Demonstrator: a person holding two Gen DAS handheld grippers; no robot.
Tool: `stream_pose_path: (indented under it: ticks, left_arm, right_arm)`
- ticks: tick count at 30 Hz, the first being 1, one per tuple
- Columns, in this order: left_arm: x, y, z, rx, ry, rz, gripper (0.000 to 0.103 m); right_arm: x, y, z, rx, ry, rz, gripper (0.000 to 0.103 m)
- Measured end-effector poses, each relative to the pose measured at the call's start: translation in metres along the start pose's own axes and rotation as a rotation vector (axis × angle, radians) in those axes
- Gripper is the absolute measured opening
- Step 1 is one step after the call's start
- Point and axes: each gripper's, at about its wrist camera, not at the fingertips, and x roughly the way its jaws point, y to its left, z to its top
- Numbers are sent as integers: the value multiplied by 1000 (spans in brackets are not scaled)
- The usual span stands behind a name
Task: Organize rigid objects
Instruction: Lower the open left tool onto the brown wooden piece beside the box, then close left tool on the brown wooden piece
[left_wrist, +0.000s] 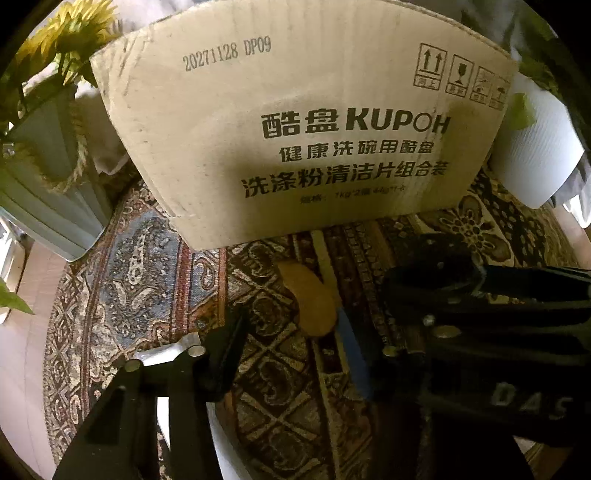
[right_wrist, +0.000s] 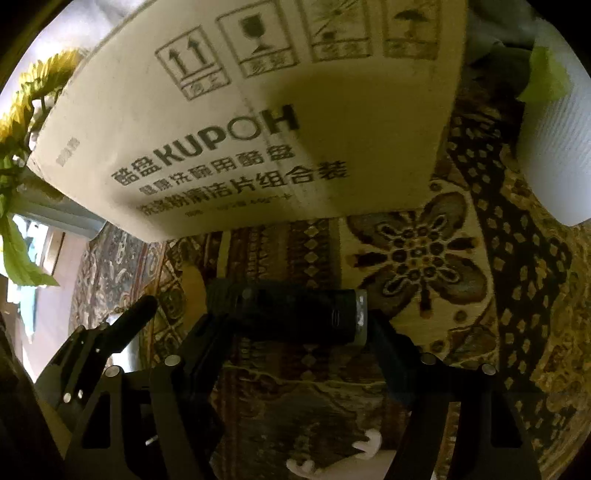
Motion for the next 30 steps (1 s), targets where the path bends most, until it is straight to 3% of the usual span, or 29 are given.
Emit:
stream_pose_path:
  ticks: [5,6,13,30]
  left_arm:
    - [4,5,1,-27,32,-38,29]
    - [4,5,2,-33,34,-49,22]
    - [-2,13,3,-79,15,-77,22]
    - [-65,19,9,-130,-113,-21,22]
  right_arm:
    - [-4,-8,1,14,-15,-15,74]
    - [-8,-14,1,16,-16,-15,74]
    - [-18,-29,0,27,-24,-17,74]
    - [-69,-48,-8,27,-96,11,73]
